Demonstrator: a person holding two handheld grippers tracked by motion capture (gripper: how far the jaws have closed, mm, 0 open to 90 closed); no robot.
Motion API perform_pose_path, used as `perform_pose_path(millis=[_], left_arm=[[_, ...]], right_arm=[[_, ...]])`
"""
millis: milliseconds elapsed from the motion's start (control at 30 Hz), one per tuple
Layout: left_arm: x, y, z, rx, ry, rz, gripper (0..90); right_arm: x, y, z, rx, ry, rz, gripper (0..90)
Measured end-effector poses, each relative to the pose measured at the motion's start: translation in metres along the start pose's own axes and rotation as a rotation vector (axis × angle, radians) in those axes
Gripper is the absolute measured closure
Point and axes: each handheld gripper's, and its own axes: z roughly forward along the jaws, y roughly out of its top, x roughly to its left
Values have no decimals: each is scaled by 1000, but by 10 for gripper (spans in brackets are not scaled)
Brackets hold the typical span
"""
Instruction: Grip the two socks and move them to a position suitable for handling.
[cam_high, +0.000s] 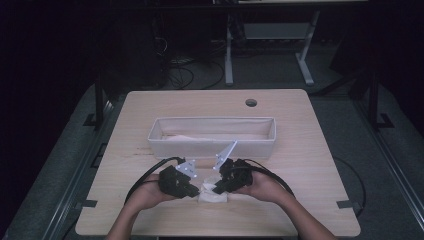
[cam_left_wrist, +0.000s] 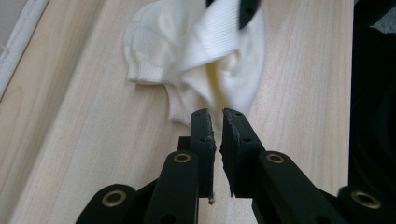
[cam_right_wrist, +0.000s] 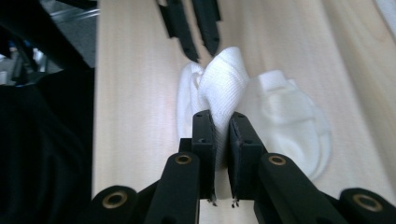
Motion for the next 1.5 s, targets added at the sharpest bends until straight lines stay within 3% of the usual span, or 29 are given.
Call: perform_pose_path(millis=[333, 533, 667, 800, 967, 1167, 1367, 1500], left_arm=[[-1, 7, 0, -10, 2, 19, 819], [-1, 11, 8, -3, -8, 21, 818], [0, 13, 12, 7, -7, 21, 818], [0, 15, 13, 6, -7, 21, 817], [1, 16, 13, 5, -3, 20, 816], [2, 17, 13, -2, 2, 13, 813], [4, 17, 14, -2, 11, 7, 811], [3, 18, 15, -2, 18, 6, 811]], right_arm=[[-16, -4, 14, 19, -36, 39, 822], [-19, -7, 19, 16, -41, 35, 813], [-16, -5, 15, 21, -48, 27, 747], [-14, -5, 5, -19, -57, 11, 679], [-15, -6, -5, -57, -105, 23, 712], [-19, -6, 2, -23, -142, 17, 798], [-25, -8, 15, 24, -134, 43, 831], [-22, -9, 17, 36, -89, 41, 838]])
